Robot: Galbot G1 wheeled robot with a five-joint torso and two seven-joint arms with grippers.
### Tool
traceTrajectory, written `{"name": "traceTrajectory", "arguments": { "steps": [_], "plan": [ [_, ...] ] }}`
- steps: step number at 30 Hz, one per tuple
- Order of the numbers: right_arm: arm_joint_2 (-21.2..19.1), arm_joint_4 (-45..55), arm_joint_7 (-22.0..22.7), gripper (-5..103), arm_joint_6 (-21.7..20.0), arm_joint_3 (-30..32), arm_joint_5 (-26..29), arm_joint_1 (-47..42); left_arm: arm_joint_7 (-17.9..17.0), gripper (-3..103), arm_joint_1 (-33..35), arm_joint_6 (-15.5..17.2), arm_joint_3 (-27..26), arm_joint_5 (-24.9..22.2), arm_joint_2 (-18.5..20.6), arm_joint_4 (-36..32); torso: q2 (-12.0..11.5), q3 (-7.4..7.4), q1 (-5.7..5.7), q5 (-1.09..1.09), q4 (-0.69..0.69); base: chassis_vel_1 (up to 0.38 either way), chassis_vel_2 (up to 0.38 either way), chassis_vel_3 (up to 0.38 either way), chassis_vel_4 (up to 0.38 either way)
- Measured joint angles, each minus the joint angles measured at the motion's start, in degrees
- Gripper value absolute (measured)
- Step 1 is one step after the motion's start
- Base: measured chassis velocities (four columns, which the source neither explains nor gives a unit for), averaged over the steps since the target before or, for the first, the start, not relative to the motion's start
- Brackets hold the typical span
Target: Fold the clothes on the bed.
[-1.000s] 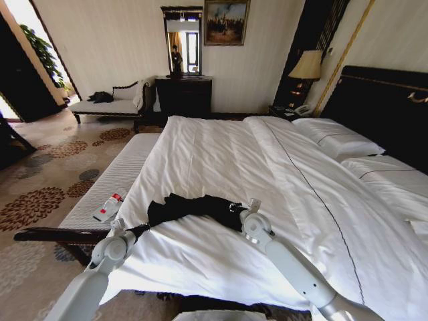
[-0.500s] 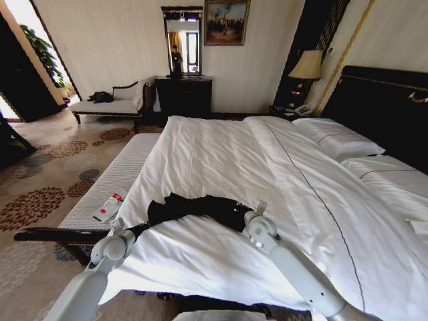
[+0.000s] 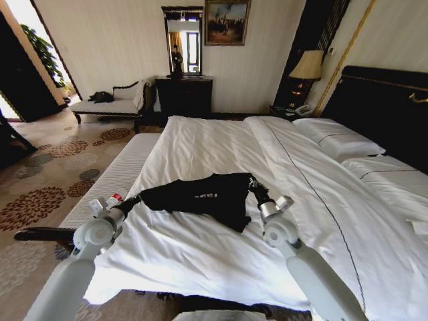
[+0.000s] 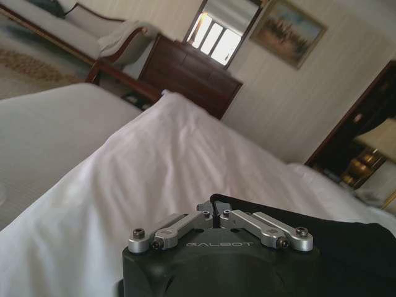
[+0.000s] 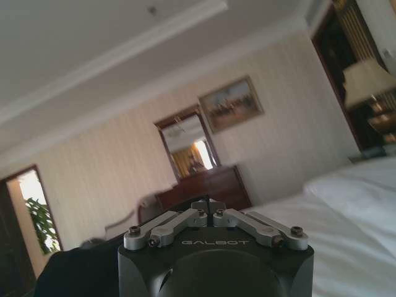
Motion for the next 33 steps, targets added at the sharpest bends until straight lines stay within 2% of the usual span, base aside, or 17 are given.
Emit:
{"name": "traceTrajectory", "arguments": {
  "steps": [3,6,8,11,12,15,17,20,22,25,26,29,30,31,33],
  "plan": [
    [-1.9,2.6,-1.6,0,0.8,2.4,0.9,-0.4,-0.4,0,-1.9,0.1,0.0,-1.9,0.9,-1.2,0.0,0.0,0.0,-0.01,0.0,0.0,0.0,0.0,0.0],
    [-6.4,8.4,-3.6,0,1.3,8.6,5.4,-0.4,-0.8,0,-6.5,0.4,0.1,-6.2,5.2,-3.7,0.0,0.0,0.0,-0.01,0.02,0.0,0.0,0.0,0.0],
    [-7.6,9.6,-3.9,0,1.3,10.2,6.8,-0.6,-0.8,0,-7.7,0.5,0.2,-7.3,6.6,-4.2,0.0,0.0,0.0,-0.01,0.03,0.0,0.0,0.0,0.0],
    [-12.3,13.8,-4.2,0,1.3,16.2,11.4,-1.9,-1.4,0,-13.5,0.6,0.1,-13.6,12.9,-6.4,0.0,0.0,0.0,0.0,0.01,0.0,0.0,0.0,0.0],
    [-12.3,13.8,-4.2,0,1.3,16.2,11.4,-1.9,-1.4,0,-13.5,0.6,0.1,-13.6,12.9,-6.4,0.0,0.0,0.0,0.0,0.01,0.0,0.0,0.0,0.0],
    [-16.1,17.9,-3.4,0,1.4,20.9,15.5,-3.1,-2.2,0,-19.0,-0.1,-0.6,-19.8,18.0,-8.4,0.0,0.0,0.0,0.0,0.02,0.0,0.0,0.0,0.0],
    [-16.8,19.0,-3.2,0,1.2,22.3,16.8,-3.3,-2.6,0,-20.3,-0.6,-0.7,-21.3,19.1,-8.8,0.0,0.0,0.0,0.0,0.02,0.0,0.0,0.0,0.0],
    [-20.1,24.2,-2.6,0,-0.2,29.9,23.8,-3.9,-4.2,0,-24.7,-2.7,-3.1,-29.3,24.0,-11.3,0.0,0.0,0.0,-0.01,0.02,0.0,0.0,0.0,0.0],
    [-20.4,24.5,-2.6,0,-0.3,30.8,24.4,-4.2,-4.2,0,-24.8,-2.9,-3.6,-29.9,24.5,-11.5,0.0,0.0,0.0,-0.02,0.02,0.0,0.0,0.0,0.0],
    [-22.9,25.1,-2.3,0,-1.0,40.7,29.7,-8.3,-4.3,0,-22.8,-3.5,-10.7,-35.8,29.0,-13.9,0.0,0.0,0.0,-0.01,0.02,0.0,0.0,0.0,0.0],
    [-22.9,25.1,-2.3,0,-1.0,40.7,29.7,-8.3,-4.3,0,-22.8,-3.5,-10.7,-35.8,29.0,-13.9,0.0,0.0,0.0,-0.01,0.02,0.0,0.0,0.0,0.0],
    [-24.9,25.0,-1.4,0,-1.9,50.3,36.9,-9.6,-4.0,0,-17.6,-3.6,-19.3,-41.3,31.7,-16.0,0.0,0.0,0.0,-0.01,0.03,0.0,0.0,0.0,0.0],
    [-24.9,25.0,-1.4,0,-1.9,50.3,36.9,-9.6,-4.0,0,-17.6,-3.6,-19.3,-41.3,31.7,-16.0,0.0,0.0,0.0,-0.01,0.03,0.0,0.0,0.0,0.0],
    [-25.8,25.0,-1.3,0,-2.6,55.1,39.9,-10.3,-3.8,0,-15.6,-3.4,-23.5,-43.9,32.5,-17.2,0.0,0.0,0.0,-0.03,0.03,0.0,0.0,0.0,0.0],
    [-26.4,25.0,-1.8,0,-3.3,60.1,41.0,-11.5,-3.8,0,-13.9,-2.9,-28.2,-47.1,33.1,-18.7,0.0,-0.01,0.0,-0.02,0.02,0.0,0.0,0.0,0.0]
  ]
}}
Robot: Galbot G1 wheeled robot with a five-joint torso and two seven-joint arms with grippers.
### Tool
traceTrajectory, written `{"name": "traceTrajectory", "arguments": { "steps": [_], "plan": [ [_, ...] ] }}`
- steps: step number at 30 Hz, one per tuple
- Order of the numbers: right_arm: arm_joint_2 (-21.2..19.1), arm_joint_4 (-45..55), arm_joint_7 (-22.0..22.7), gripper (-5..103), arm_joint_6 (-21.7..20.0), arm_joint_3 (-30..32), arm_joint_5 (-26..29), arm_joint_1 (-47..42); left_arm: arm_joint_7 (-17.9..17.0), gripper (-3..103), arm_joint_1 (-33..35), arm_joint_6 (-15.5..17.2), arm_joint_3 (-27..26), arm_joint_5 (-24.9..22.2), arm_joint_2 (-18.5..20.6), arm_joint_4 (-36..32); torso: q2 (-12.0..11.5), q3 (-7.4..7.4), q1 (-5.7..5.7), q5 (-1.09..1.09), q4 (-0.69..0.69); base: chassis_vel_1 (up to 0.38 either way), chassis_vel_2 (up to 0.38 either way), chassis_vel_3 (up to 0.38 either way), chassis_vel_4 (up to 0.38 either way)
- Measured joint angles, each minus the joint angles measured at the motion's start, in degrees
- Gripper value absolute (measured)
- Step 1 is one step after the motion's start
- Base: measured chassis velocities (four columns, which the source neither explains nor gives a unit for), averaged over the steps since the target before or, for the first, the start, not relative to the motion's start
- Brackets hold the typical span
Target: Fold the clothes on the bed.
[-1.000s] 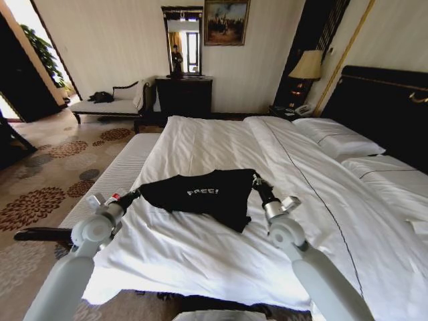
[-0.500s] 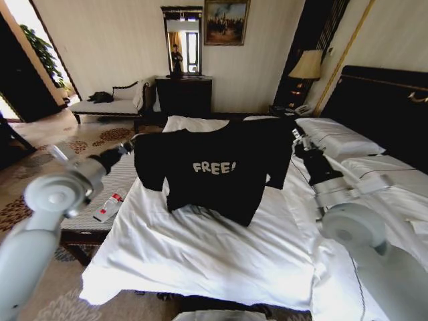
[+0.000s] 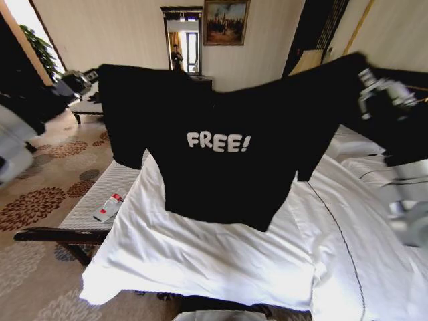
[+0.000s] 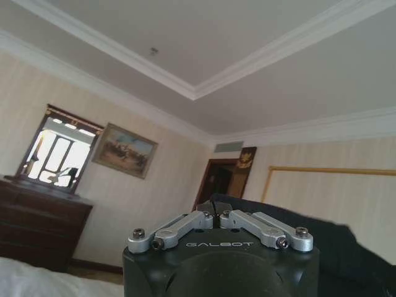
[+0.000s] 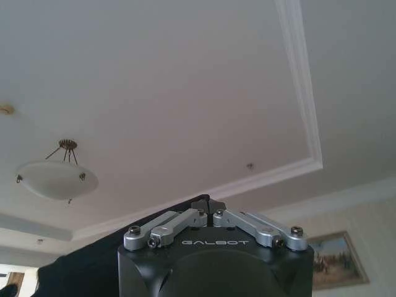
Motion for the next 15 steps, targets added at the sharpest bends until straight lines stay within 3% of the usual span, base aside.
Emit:
{"name": "traceTrajectory", "arguments": {
  "steps": [6,8,10,13,15],
  "plan": [
    [0.2,-0.2,-1.2,0,-0.4,8.9,0.6,-5.2,-0.1,0,0.8,0.6,-5.6,-4.6,1.2,-1.5,0.0,0.0,0.0,0.02,0.0,0.0,0.0,0.0,0.0],
    [0.4,-0.3,-2.8,0,-0.1,16.9,1.9,-9.1,-0.1,0,0.5,0.6,-7.8,-7.4,2.7,-1.3,0.0,0.01,0.0,0.02,-0.01,0.0,0.0,0.0,0.0],
    [0.3,-0.3,-3.5,0,0.7,20.6,2.6,-11.2,-0.1,0,0.3,0.8,-8.6,-8.3,3.8,-0.8,0.0,0.0,0.0,0.02,-0.03,0.0,0.0,0.0,0.0],
    [1.1,-0.3,-3.5,0,1.5,21.5,1.6,-13.5,-0.9,0,0.4,2.3,-8.4,-8.3,4.3,-0.4,0.0,0.0,-0.01,0.01,-0.02,0.0,0.0,0.0,0.0],
    [1.8,-0.4,-2.5,0,1.4,18.8,-0.4,-13.6,-1.5,0,0.0,3.3,-6.2,-6.9,4.0,-0.1,0.0,-0.01,-0.01,0.0,-0.01,0.0,0.0,0.0,0.0]
  ]
}}
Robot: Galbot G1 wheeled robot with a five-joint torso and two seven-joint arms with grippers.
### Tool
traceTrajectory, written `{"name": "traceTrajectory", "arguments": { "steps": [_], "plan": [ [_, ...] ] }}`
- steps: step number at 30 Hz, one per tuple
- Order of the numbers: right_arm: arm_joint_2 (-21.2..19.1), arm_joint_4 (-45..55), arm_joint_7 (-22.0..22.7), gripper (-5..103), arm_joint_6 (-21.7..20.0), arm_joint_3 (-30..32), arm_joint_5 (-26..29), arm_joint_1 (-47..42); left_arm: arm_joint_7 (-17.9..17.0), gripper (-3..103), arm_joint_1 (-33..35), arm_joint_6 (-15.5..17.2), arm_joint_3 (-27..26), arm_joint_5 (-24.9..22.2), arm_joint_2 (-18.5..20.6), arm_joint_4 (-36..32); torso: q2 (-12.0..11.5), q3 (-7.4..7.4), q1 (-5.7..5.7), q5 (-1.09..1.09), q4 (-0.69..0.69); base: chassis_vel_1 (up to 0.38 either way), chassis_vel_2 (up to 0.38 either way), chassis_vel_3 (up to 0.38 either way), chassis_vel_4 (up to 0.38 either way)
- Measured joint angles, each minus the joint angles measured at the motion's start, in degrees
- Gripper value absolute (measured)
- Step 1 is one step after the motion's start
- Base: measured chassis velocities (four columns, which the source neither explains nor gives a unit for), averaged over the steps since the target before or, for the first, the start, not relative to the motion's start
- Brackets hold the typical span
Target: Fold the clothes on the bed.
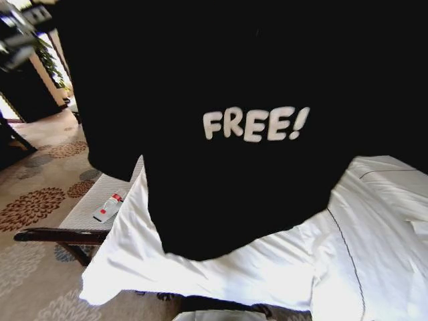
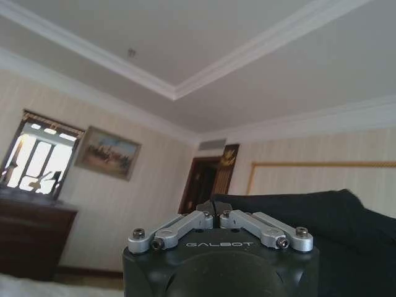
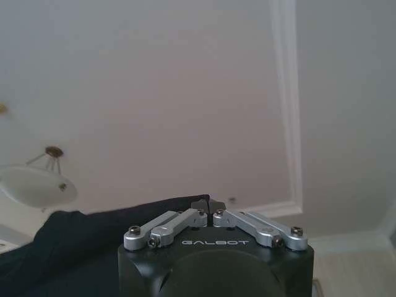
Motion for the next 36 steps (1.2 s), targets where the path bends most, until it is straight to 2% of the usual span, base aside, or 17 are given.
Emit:
{"name": "traceTrajectory", "arguments": {
  "steps": [1,4,7,9,11,14,15,18,23,26,29,31,34,36],
  "plan": [
    [0.0,0.0,0.0,0,0.0,0.0,0.0,0.0,0.0,0,0.0,0.0,0.0,0.0,0.0,0.0,0.0,0.0,0.0,0.0,0.0,0.0,0.0,0.0,0.0],
    [-0.1,-0.1,2.4,0,-2.4,-9.5,-3.6,1.7,0.4,0,1.0,0.9,6.4,6.5,-1.7,1.7,0.0,0.03,0.02,0.01,0.01,0.0,0.0,0.0,0.0],
    [-0.9,-0.1,2.5,0,-3.4,-11.7,-4.4,2.0,0.9,0,1.3,1.0,9.4,8.9,-2.4,3.0,0.0,0.03,0.03,0.01,0.01,0.0,0.0,0.0,0.0],
    [-3.9,-0.2,2.4,0,-4.4,-14.7,-4.6,2.9,1.4,0,0.5,0.7,14.6,11.7,-3.3,5.9,0.0,0.04,0.03,0.0,0.0,0.0,0.0,0.0,0.0],
    [-4.8,-0.6,2.2,0,-4.4,-15.5,-4.8,3.2,1.5,0,0.1,0.5,15.8,12.2,-3.4,6.9,0.0,0.03,0.03,0.0,-0.01,0.0,0.0,0.0,0.0],
    [-9.7,-7.7,1.2,0,-4.0,-20.2,-6.8,5.4,2.2,0,-1.9,-1.1,20.4,15.1,-4.1,11.1,0.0,0.02,0.02,-0.01,0.02,0.0,0.0,0.0,0.0],
    [-9.7,-7.7,1.2,0,-4.0,-20.2,-6.8,5.4,2.2,0,-1.9,-1.1,20.4,15.1,-4.1,11.1,0.0,0.02,0.02,-0.01,0.02,0.0,0.0,0.0,0.0],
    [-14.2,-12.5,-0.2,0,-2.7,-23.4,-9.0,7.4,2.9,0,-4.3,-2.9,23.3,17.6,-4.6,13.6,0.0,0.04,0.03,0.01,0.01,0.0,0.0,0.0,0.0],
    [-17.0,-12.8,-2.3,0,-1.5,-22.2,-9.5,8.7,3.0,0,-7.2,-4.2,23.4,16.6,-4.0,14.2,0.0,0.03,0.04,0.0,0.0,0.0,0.0,0.0,0.0],
    [-16.7,-11.8,-2.7,0,-1.2,-21.3,-9.5,8.8,3.1,0,-7.1,-4.8,22.4,15.7,-3.5,13.5,0.0,0.02,0.02,-0.01,0.01,0.0,0.0,0.0,0.0],
    [-12.3,-7.6,-2.2,0,-1.1,-19.9,-9.9,7.6,2.9,0,-4.6,-5.3,20.2,14.7,-3.7,9.8,0.0,0.01,0.01,-0.01,0.02,0.0,0.0,0.0,0.0],
    [-11.2,-6.7,-2.0,0,-1.2,-19.7,-10.1,7.2,2.9,0,-4.3,-5.3,20.0,14.6,-3.9,9.2,0.0,0.01,0.01,0.0,0.02,0.0,0.0,0.0,0.0],
    [-2.2,-0.6,0.9,0,-1.7,-18.2,-14.2,3.0,1.7,0,-1.3,-4.1,18.0,13.4,-5.8,2.5,0.0,0.01,0.01,0.01,-0.02,0.0,0.0,0.0,0.0],
    [-0.8,-0.4,1.4,0,-1.8,-17.9,-14.9,2.3,1.5,0,-0.7,-3.8,17.5,13.0,-6.0,1.3,0.0,0.01,0.01,0.02,-0.02,0.0,0.0,0.0,0.0]
  ]
}}
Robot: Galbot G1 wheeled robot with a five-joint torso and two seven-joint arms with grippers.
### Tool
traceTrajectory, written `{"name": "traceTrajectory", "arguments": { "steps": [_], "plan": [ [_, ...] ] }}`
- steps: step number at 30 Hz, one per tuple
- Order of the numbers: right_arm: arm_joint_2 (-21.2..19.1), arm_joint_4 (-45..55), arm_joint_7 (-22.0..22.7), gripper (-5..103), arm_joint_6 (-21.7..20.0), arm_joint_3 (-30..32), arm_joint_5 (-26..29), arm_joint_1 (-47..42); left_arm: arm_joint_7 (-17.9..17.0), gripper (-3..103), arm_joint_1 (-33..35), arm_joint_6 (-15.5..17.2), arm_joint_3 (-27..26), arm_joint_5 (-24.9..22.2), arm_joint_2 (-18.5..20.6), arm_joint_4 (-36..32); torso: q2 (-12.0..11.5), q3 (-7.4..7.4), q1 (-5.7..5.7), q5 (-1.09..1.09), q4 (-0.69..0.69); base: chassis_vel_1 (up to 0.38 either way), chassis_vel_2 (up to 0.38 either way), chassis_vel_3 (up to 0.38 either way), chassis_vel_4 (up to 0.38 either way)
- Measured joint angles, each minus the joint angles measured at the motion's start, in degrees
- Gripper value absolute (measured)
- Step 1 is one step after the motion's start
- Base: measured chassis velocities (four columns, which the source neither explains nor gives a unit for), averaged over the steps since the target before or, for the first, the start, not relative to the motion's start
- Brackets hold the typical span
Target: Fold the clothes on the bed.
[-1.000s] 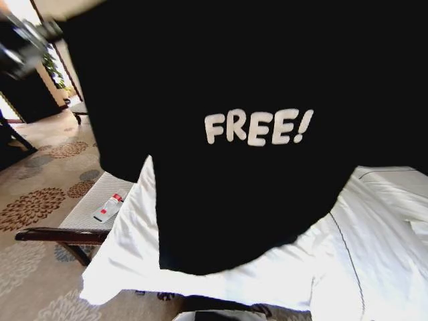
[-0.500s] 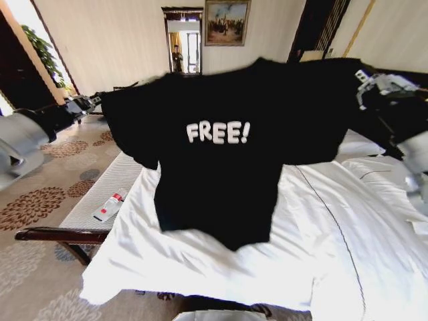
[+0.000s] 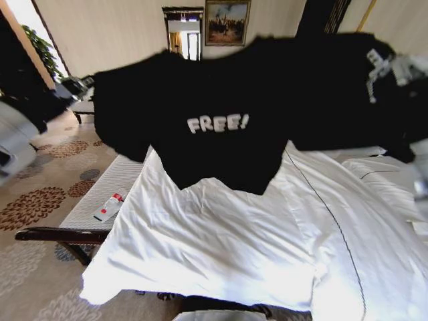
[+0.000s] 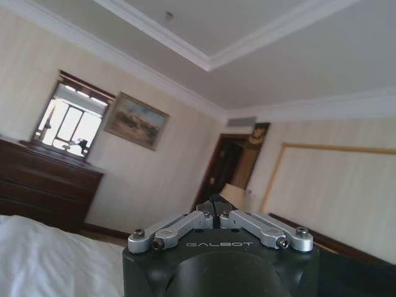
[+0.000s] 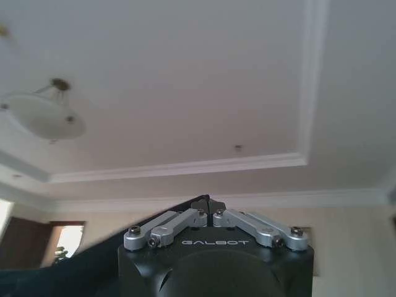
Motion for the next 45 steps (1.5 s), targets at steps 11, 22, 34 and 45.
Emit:
{"name": "traceTrajectory", "arguments": {
  "steps": [11,22,34,45],
  "plan": [
    [15.5,0.1,-2.8,0,2.2,8.0,-8.3,-8.3,-3.3,0,10.9,4.6,-21.4,-13.2,-1.1,-10.3,0.0,0.0,-0.01,-0.01,0.03,0.0,0.0,0.0,0.0],
    [22.9,0.4,-9.0,0,4.0,19.6,-2.4,-9.2,-7.1,0,9.0,9.1,-30.7,-31.7,1.9,-10.3,0.0,-0.01,-0.02,0.02,0.02,0.0,0.0,0.0,0.0],
    [24.4,0.0,20.4,0,-26.8,-18.1,-3.6,-6.5,-5.2,0,14.5,14.4,7.2,-0.6,-6.3,-7.6,0.0,0.02,0.01,0.02,0.02,0.0,0.0,0.0,0.0],
    [22.7,-18.3,12.9,0,-20.1,-44.2,-19.3,3.5,-4.7,0,9.4,14.8,27.9,14.8,-10.0,8.6,0.0,0.02,0.01,0.01,0.02,0.0,0.0,0.0,0.0]
  ]
}}
